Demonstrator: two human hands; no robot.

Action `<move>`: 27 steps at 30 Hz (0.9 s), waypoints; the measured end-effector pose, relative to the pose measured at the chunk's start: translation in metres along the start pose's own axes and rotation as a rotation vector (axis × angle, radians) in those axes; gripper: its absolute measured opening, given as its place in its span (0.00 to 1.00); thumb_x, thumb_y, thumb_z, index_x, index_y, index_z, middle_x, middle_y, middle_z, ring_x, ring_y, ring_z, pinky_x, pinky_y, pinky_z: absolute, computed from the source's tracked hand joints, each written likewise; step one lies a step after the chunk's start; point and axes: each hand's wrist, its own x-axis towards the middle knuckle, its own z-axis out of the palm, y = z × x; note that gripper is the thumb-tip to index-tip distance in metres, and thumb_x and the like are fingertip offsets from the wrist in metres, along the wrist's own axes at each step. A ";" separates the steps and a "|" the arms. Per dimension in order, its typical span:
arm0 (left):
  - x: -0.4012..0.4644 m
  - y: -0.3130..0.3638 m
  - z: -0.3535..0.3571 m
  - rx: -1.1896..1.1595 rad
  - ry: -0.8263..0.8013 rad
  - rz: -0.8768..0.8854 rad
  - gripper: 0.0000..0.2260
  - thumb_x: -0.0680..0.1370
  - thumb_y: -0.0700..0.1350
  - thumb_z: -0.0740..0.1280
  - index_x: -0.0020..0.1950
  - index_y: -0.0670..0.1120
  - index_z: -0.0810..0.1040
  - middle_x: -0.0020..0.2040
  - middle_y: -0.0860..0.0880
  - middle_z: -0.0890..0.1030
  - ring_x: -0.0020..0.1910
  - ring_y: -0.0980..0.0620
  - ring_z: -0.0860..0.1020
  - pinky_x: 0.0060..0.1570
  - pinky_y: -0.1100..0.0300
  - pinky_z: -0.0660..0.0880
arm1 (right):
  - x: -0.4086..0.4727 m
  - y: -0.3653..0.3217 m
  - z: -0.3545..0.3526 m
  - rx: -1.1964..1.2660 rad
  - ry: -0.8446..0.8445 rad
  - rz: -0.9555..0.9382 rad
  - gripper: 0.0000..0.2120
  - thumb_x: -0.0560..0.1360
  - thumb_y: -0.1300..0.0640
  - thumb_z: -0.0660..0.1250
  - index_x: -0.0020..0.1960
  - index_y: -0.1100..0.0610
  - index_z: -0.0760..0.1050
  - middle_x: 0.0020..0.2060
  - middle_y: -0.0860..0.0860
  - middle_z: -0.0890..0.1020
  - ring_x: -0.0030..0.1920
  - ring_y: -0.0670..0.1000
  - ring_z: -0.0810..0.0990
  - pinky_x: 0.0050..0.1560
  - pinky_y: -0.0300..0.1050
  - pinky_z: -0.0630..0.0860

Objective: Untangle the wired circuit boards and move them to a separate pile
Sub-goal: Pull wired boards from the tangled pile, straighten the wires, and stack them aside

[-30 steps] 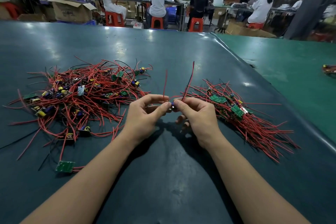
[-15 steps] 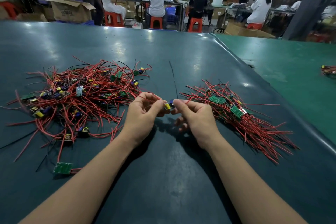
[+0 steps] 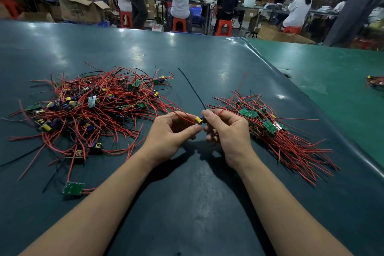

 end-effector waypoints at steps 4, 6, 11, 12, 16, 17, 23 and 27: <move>-0.001 0.002 -0.001 -0.038 0.034 -0.015 0.07 0.72 0.33 0.73 0.46 0.43 0.82 0.37 0.50 0.84 0.35 0.55 0.81 0.38 0.65 0.78 | -0.001 -0.004 0.002 0.036 -0.027 0.041 0.03 0.79 0.62 0.65 0.47 0.59 0.75 0.28 0.50 0.80 0.22 0.48 0.74 0.21 0.38 0.69; -0.002 0.002 -0.002 -0.060 0.052 -0.027 0.07 0.71 0.33 0.73 0.46 0.43 0.82 0.37 0.51 0.84 0.36 0.55 0.81 0.39 0.65 0.78 | -0.002 -0.005 0.003 0.049 -0.016 0.047 0.04 0.79 0.64 0.63 0.47 0.59 0.74 0.29 0.51 0.81 0.23 0.49 0.75 0.21 0.38 0.69; 0.000 0.000 -0.004 -0.104 0.113 -0.044 0.06 0.72 0.34 0.73 0.45 0.44 0.81 0.35 0.51 0.83 0.35 0.55 0.81 0.40 0.65 0.79 | 0.002 -0.006 0.001 0.202 0.114 0.094 0.05 0.79 0.66 0.63 0.45 0.59 0.74 0.30 0.52 0.82 0.25 0.48 0.77 0.22 0.36 0.69; 0.000 0.000 -0.004 -0.111 0.120 -0.043 0.06 0.73 0.34 0.73 0.45 0.44 0.81 0.35 0.51 0.83 0.35 0.55 0.80 0.41 0.64 0.78 | 0.004 -0.006 0.001 0.238 0.146 0.097 0.06 0.79 0.66 0.63 0.44 0.59 0.74 0.30 0.53 0.82 0.25 0.47 0.77 0.22 0.36 0.69; -0.001 -0.001 -0.006 -0.139 0.111 -0.023 0.06 0.74 0.34 0.72 0.47 0.43 0.81 0.37 0.51 0.83 0.37 0.54 0.81 0.44 0.63 0.79 | 0.004 -0.006 0.000 0.305 0.100 0.156 0.04 0.77 0.64 0.68 0.44 0.58 0.77 0.32 0.53 0.82 0.27 0.47 0.78 0.23 0.36 0.70; -0.002 -0.001 -0.007 -0.150 0.098 -0.026 0.06 0.74 0.33 0.71 0.48 0.42 0.80 0.38 0.50 0.83 0.38 0.53 0.81 0.46 0.61 0.79 | 0.002 -0.006 0.001 0.289 0.051 0.182 0.03 0.76 0.62 0.70 0.44 0.58 0.78 0.32 0.52 0.81 0.27 0.47 0.78 0.23 0.36 0.71; -0.004 0.001 -0.008 -0.149 0.014 -0.039 0.08 0.71 0.32 0.73 0.48 0.38 0.78 0.41 0.50 0.84 0.42 0.56 0.81 0.47 0.66 0.78 | -0.003 -0.006 0.004 0.211 -0.050 0.181 0.03 0.74 0.64 0.71 0.43 0.60 0.83 0.30 0.52 0.80 0.28 0.46 0.76 0.24 0.35 0.71; -0.004 0.003 -0.006 -0.097 0.005 -0.041 0.06 0.71 0.36 0.75 0.45 0.40 0.81 0.37 0.49 0.84 0.38 0.55 0.81 0.42 0.66 0.77 | -0.003 -0.005 0.004 0.133 0.046 0.094 0.04 0.73 0.65 0.72 0.40 0.60 0.83 0.28 0.52 0.80 0.25 0.46 0.74 0.23 0.36 0.69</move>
